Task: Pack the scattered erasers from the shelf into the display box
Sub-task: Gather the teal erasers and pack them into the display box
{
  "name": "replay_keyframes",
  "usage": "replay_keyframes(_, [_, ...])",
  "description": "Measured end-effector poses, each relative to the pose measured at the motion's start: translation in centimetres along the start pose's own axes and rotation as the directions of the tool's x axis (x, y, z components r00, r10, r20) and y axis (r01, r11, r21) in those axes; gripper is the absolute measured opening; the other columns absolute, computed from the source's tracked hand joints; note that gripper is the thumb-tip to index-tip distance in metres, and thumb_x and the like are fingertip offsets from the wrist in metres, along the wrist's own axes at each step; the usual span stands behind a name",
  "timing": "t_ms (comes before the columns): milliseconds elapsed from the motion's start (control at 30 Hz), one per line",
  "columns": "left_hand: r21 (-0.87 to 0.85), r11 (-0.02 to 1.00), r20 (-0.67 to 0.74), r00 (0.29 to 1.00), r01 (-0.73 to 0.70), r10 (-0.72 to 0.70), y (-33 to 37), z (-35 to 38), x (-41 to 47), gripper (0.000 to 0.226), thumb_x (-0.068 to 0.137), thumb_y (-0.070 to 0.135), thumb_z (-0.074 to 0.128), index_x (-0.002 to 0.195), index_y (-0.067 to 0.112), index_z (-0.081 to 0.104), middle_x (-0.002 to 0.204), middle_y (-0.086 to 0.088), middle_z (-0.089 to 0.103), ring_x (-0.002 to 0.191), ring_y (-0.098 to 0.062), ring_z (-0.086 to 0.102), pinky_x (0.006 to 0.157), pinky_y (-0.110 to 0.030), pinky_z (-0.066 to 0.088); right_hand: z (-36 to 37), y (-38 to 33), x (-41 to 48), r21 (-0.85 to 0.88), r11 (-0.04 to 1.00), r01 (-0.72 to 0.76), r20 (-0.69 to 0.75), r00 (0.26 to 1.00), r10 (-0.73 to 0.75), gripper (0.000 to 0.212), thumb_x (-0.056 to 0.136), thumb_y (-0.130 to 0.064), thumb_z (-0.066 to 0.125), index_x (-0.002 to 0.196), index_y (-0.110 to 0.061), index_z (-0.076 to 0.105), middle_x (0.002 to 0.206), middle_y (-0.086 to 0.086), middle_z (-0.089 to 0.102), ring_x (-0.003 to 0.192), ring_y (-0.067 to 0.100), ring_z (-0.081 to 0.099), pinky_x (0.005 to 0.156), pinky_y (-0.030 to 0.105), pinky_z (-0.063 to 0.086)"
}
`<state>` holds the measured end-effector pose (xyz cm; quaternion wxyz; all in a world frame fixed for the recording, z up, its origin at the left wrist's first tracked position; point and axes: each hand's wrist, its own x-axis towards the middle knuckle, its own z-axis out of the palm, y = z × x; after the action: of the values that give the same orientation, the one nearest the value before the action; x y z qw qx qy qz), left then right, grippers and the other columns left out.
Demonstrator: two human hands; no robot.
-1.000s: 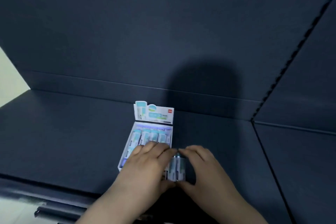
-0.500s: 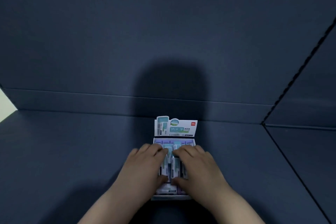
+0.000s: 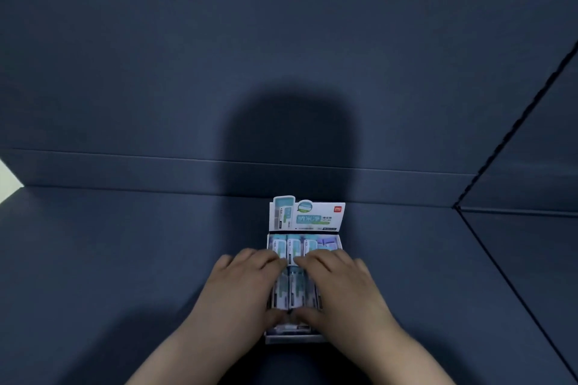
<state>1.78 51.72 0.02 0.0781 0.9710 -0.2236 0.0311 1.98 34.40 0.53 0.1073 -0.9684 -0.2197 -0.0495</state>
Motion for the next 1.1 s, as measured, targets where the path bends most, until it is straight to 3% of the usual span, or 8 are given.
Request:
replay_keyframes(200, [0.011,1.0,-0.003,1.0,-0.014,0.014,1.6,-1.1,0.3,0.076,0.029,0.067,0.081,0.096,0.03,0.072,0.09,0.018,0.067,0.078,-0.005,0.066,0.059,-0.022,0.05,-0.9,1.7,-1.6,0.106,0.992,-0.071,-0.009,0.997,0.073,0.069,0.077,-0.057,0.06,0.138,-0.033,0.038,0.135,-0.016,0.039,0.127,0.012,0.035,0.089,0.023,0.02])
replay_keyframes(300, [0.024,0.999,-0.066,0.997,-0.038,0.039,3.5,-1.0,1.2,0.064,0.04,0.062,0.08,0.095,0.03,0.072,0.088,0.017,0.067,0.078,-0.007,0.066,0.06,-0.023,0.051,-1.3,2.9,-3.1,0.138,0.976,-0.167,0.031,0.986,0.164,0.06,0.065,-0.061,0.056,0.116,-0.031,0.059,0.113,-0.013,0.059,0.102,0.014,0.059,0.077,0.025,0.035])
replay_keyframes(400, [0.014,0.995,-0.114,0.989,-0.099,0.1,6.9,-0.7,2.4,0.051,0.053,0.058,0.065,0.095,0.03,0.072,0.086,0.017,0.066,0.078,-0.007,0.065,0.062,-0.024,0.051,-2.1,5.0,-4.7,0.089,0.971,-0.224,-0.007,0.974,0.225,0.057,0.062,-0.065,0.043,0.104,-0.032,0.063,0.099,-0.015,0.063,0.086,0.008,0.064,0.067,0.02,0.044])
replay_keyframes(467, [0.0,0.991,-0.086,0.987,-0.133,0.133,9.6,-0.5,3.3,0.05,0.055,0.055,0.059,0.096,0.028,0.072,0.085,0.016,0.065,0.077,-0.008,0.064,0.062,-0.025,0.051,-3.3,6.5,-6.1,0.087,0.967,-0.241,-0.005,0.97,0.243,0.055,0.071,-0.06,0.048,0.115,-0.031,0.06,0.112,-0.013,0.059,0.101,0.01,0.061,0.08,0.025,0.044])
replay_keyframes(567, [0.005,0.989,-0.054,0.987,-0.15,0.15,13.9,0.2,5.1,0.05,0.061,0.054,0.057,0.1,0.027,0.071,0.088,0.013,0.066,0.08,-0.011,0.064,0.065,-0.025,0.051,-4.4,10.3,-8.8,0.078,0.973,-0.219,0.004,0.976,0.219,0.06,0.087,-0.053,0.049,0.141,-0.035,0.031,0.141,-0.017,0.032,0.131,0.007,0.029,0.103,0.023,0.021])
replay_keyframes(633, [-0.002,0.993,0.001,0.993,-0.122,0.122,17.2,0.2,6.2,0.052,0.076,0.05,0.054,0.121,0.025,0.061,0.108,0.009,0.062,0.1,-0.015,0.059,0.081,-0.03,0.047,-5.4,12.9,-10.4,0.055,0.968,-0.244,0.028,0.97,0.243,0.062,0.088,-0.053,0.048,0.143,-0.035,0.026,0.144,-0.017,0.027,0.133,0.007,0.024,0.106,0.022,0.017])
replay_keyframes(733, [0.031,0.992,-0.009,0.993,-0.121,0.122,22.1,1.2,8.0,0.059,0.095,0.046,0.04,0.147,0.025,0.023,0.141,0.008,0.036,0.131,-0.015,0.03,0.105,-0.03,0.023,-7.1,17.5,-13.2,0.03,0.969,-0.244,0.042,0.969,0.243,0.063,0.088,-0.055,0.047,0.143,-0.034,0.025,0.143,-0.016,0.029,0.132,0.008,0.025,0.107,0.024,0.019])
replay_keyframes(1100, [0.024,0.999,0.006,0.999,-0.044,0.044,37.1,4.8,13.2,0.059,0.096,0.046,0.038,0.148,0.025,0.017,0.144,0.007,0.032,0.133,-0.014,0.026,0.108,-0.027,0.021,-10.4,31.7,-21.0,-0.033,0.98,-0.198,0.105,0.974,0.201,0.063,0.087,-0.053,0.05,0.142,-0.029,0.03,0.14,-0.012,0.036,0.129,0.012,0.03,0.105,0.027,0.026])
